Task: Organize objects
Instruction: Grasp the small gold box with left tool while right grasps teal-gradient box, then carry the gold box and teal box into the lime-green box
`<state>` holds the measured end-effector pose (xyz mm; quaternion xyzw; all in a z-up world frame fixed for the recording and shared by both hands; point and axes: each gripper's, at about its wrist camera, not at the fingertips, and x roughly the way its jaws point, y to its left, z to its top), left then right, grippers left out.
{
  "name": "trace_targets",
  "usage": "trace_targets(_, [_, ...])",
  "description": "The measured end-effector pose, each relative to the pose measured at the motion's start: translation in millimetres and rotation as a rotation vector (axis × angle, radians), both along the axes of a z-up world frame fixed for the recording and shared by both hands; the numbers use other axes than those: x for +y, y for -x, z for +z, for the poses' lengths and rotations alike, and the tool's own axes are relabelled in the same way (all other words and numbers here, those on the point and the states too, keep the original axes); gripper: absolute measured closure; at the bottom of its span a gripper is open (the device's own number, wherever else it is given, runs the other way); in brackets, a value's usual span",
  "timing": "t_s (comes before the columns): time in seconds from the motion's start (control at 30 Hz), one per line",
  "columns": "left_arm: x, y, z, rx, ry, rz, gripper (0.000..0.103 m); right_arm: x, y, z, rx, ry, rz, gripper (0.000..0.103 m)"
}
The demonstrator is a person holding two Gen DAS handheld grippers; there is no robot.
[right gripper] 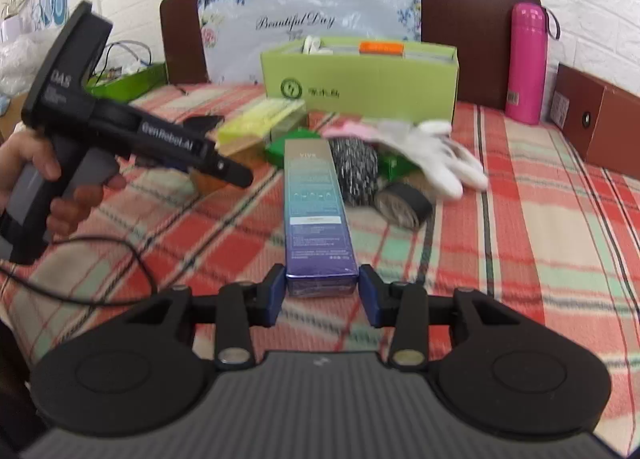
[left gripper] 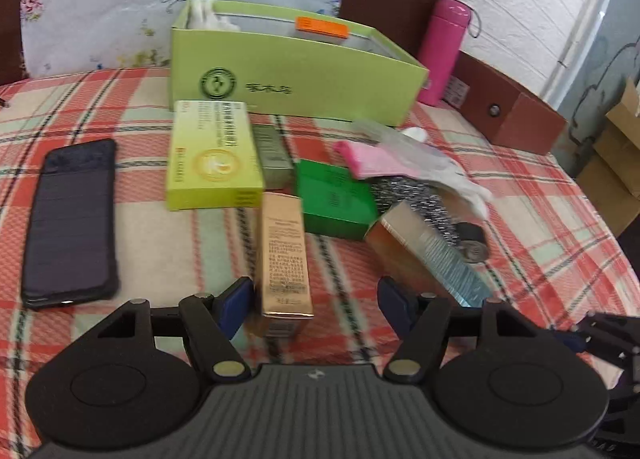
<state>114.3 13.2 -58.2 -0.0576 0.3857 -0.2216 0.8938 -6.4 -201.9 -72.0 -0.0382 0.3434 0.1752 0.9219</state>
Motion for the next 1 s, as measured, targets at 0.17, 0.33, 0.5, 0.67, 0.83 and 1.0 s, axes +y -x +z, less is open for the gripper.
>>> trace_targets(0.17, [-7,-14,-2,0.004,-0.039,0.075,0.036,-2,-7,3,-0.044,-0.038,-0.022,0.054])
trace_targets(0.33, [-7,-21,-1,0.030,-0.023,0.137,0.063,11,-35,-2,-0.050,-0.053,0.009,0.054])
trace_targets(0.5, [-5,-13,2,0.053,-0.032,0.120,0.079,20,-55,-8,-0.006,-0.041,0.006,0.054])
trace_targets(0.67, [-13,-3,1,0.044,-0.083,0.123,0.077,25,-63,-12,0.020,-0.030,0.026,0.054])
trace_targets(0.83, [-13,-10,-2,0.038,-0.062,0.137,0.073,29,-64,-15,0.029,-0.015,0.007,0.063])
trace_targets(1.0, [-8,-8,5,0.054,-0.052,0.136,0.078,27,-61,-6,0.046,-0.072,0.055,0.065])
